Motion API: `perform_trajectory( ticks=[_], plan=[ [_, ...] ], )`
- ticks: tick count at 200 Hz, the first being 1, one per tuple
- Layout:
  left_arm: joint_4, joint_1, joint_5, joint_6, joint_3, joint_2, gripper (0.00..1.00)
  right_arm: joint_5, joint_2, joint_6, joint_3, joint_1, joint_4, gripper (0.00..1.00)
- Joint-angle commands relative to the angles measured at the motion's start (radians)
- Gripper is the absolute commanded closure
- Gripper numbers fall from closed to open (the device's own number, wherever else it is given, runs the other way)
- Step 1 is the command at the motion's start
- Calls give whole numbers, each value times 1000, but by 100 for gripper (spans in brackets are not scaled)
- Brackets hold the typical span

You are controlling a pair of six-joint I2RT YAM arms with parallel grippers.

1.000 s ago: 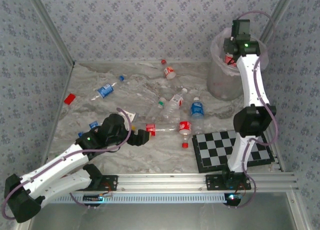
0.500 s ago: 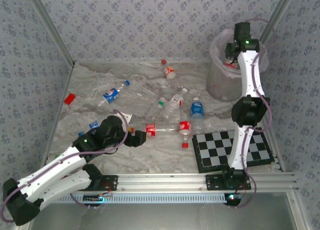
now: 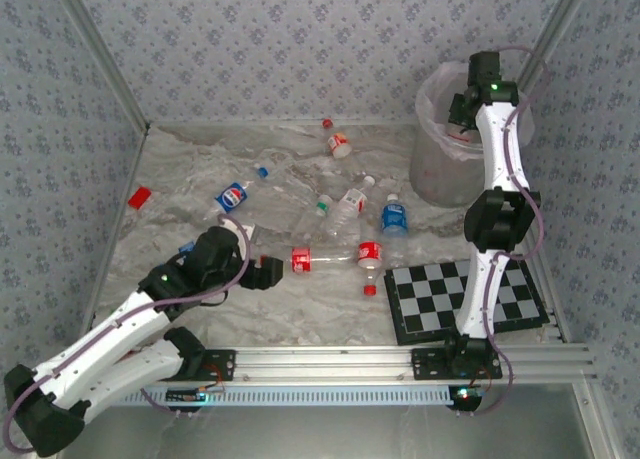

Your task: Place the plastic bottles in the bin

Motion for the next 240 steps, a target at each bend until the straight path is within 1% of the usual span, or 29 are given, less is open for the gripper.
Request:
perform_trajectory(
  ticks=[1, 13, 29, 38, 47, 57, 91, 120, 135, 149, 168, 189, 211, 228, 240],
  plan=[
    [-61, 42, -18, 67, 87, 25, 7, -1, -55, 15, 16, 1, -39, 44],
    [-85, 64, -35, 95, 119, 46, 6, 1, -78, 13, 22, 3, -32, 35],
    [-124, 95, -62, 139, 162, 79, 2, 3, -111, 10, 28, 6, -25, 25],
    [-152, 116, -79, 166, 189, 100, 1, 8, -128, 7, 32, 8, -22, 17],
    [-169, 138, -94, 194, 212, 121, 1, 12, -148, 0, 32, 12, -21, 8],
    [-180, 165, -102, 223, 235, 146, 1, 13, -168, -6, 32, 16, -21, 0],
    [-189, 256, -110, 313, 296, 235, 1, 24, -242, -28, 28, 34, -28, 0],
    [-167, 327, -141, 399, 317, 332, 1, 15, -360, -32, -52, 71, -11, 0],
    [-151, 371, -137, 438, 333, 397, 1, -15, -465, -17, -167, 89, 31, 0],
    [-159, 412, -131, 454, 370, 475, 1, -57, -584, 9, -319, 105, 102, 0],
    [-143, 443, -147, 484, 410, 578, 1, -117, -749, 61, -541, 117, 206, 0],
    [-132, 494, -112, 490, 454, 695, 1, -146, -899, 109, -737, 130, 276, 0],
    [-138, 517, -90, 501, 493, 806, 1, -155, -999, 134, -855, 135, 281, 0],
    [-162, 517, -80, 501, 521, 866, 1, -157, -1048, 137, -901, 136, 264, 0],
    [-173, 515, -50, 491, 536, 888, 1, -166, -1071, 132, -926, 139, 257, 0]
  ],
)
